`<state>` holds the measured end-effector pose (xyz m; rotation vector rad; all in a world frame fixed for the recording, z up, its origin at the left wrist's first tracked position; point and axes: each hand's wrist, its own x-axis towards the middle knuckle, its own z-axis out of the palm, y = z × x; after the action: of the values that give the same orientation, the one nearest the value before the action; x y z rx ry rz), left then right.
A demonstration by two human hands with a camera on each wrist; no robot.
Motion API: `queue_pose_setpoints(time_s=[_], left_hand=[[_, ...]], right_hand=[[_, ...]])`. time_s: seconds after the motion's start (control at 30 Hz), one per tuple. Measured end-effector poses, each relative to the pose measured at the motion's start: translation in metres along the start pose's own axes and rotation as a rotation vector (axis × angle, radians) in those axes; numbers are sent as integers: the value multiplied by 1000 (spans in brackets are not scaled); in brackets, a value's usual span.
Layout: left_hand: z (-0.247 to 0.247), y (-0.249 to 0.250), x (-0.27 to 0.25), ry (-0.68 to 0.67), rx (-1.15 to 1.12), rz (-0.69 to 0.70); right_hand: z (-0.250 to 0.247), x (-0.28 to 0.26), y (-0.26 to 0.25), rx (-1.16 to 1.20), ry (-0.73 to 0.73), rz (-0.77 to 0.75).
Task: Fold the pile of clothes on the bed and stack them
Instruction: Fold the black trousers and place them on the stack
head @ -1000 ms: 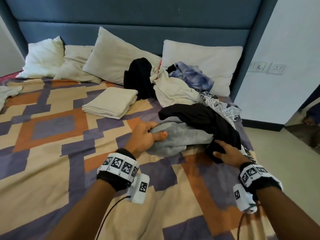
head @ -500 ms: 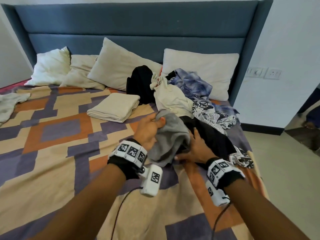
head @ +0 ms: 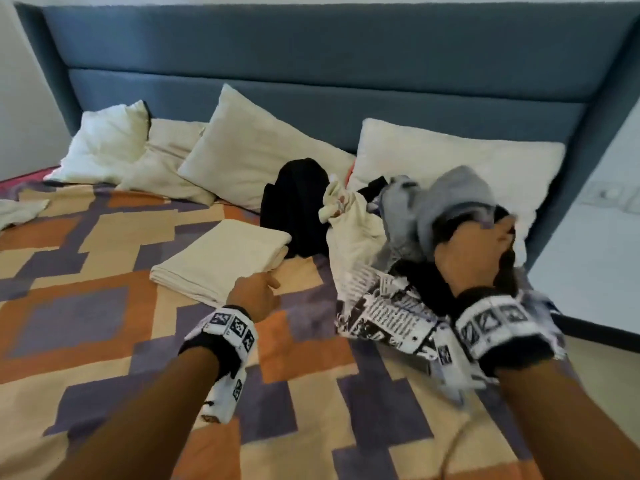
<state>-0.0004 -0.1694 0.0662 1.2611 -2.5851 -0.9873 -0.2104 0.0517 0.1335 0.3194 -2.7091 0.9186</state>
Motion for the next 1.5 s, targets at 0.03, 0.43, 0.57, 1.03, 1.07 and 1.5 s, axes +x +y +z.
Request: queue_pose_setpoints(time_s=[0.03,0.43,0.57,1.03,1.07,1.5], left_hand=[[10,-11,17,-81,109,-36],[87,-80,72,-250,203,-325],[94,-77,75,-261,221,-410],[109,-82,80,-211,190,-379],[105,-82,79,-208,194,-366],[67,-93,-20,-213,183,73]], right_hand=[[11,-6,-15,-174,-42,-105],[268,72,-184,9,-739,-363],[327,77,-178,-105,-631,-265],[219,91,-156,881,-764,440],[190,92,-152,999,-756,464],[-60,-51,-107,1810,-600,114]])
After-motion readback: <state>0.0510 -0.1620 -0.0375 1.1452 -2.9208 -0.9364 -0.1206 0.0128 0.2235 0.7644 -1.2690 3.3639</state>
